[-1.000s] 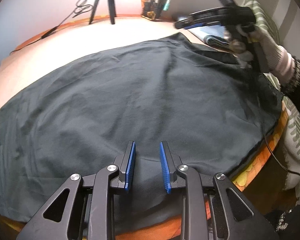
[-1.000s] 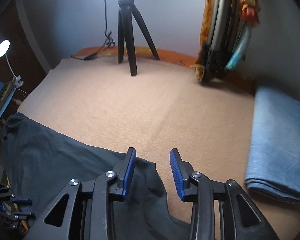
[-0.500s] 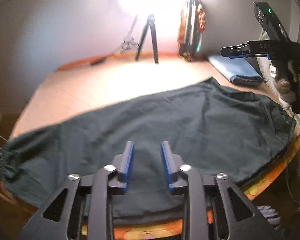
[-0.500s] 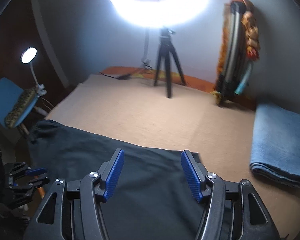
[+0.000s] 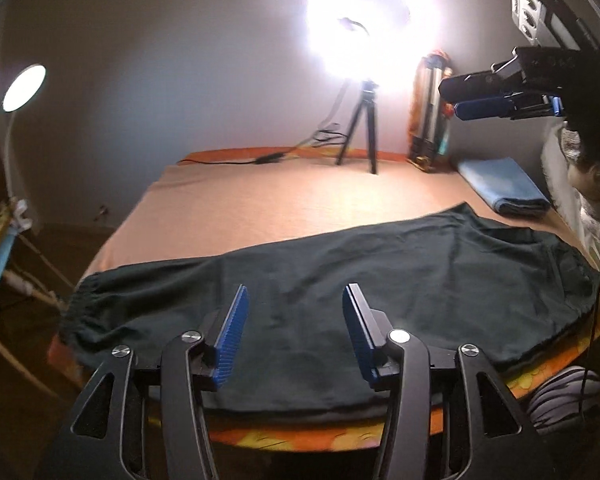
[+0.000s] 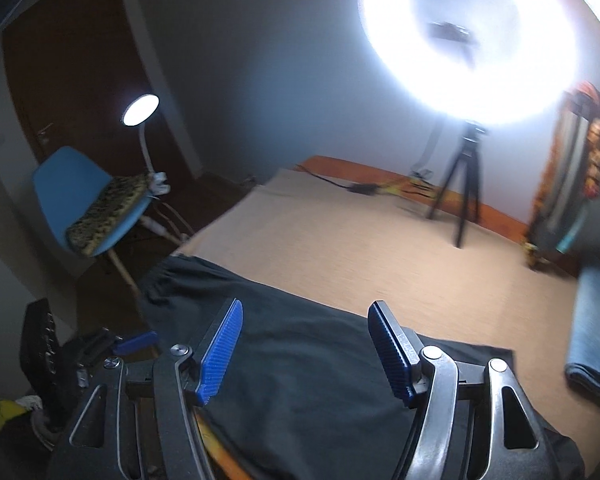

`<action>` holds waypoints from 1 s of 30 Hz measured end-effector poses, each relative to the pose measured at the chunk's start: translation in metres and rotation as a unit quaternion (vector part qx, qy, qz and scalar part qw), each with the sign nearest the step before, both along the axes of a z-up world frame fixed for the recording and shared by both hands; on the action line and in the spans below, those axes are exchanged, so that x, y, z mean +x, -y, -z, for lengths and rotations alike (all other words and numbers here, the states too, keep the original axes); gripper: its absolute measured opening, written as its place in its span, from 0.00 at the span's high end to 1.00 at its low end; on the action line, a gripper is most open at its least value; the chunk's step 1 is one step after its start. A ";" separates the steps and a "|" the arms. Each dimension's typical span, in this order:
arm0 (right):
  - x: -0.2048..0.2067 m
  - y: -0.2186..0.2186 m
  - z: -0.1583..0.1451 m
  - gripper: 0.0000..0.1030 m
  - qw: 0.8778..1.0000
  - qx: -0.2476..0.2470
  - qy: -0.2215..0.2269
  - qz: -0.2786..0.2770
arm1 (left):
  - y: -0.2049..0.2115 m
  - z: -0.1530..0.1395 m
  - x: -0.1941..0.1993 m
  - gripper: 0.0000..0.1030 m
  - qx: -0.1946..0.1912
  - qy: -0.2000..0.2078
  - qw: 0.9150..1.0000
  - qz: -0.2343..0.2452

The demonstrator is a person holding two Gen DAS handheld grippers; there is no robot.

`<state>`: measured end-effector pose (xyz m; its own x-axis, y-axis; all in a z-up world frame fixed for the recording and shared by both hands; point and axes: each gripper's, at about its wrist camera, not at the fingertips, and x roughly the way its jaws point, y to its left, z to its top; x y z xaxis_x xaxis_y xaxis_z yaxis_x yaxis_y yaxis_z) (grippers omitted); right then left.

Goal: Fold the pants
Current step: 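Move both open tools toward the elastic waistband end of the trousers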

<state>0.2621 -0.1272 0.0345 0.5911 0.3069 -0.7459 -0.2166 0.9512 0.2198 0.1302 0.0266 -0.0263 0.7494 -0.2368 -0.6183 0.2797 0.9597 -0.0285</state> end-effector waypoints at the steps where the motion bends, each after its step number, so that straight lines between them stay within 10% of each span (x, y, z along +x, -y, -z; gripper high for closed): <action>1: 0.001 -0.007 0.000 0.33 1.000 0.005 0.002 -0.003 | -0.006 0.000 -0.001 0.49 -0.001 0.001 1.000 -0.007; 15: -0.006 -0.108 0.059 0.32 0.998 0.046 -0.001 -0.034 | -0.095 0.020 0.003 0.49 0.000 -0.028 0.995 -0.099; 30: -0.014 -0.110 0.130 0.30 0.997 -0.012 -0.040 -0.058 | -0.227 0.077 0.074 0.48 -0.148 -0.143 0.958 -0.200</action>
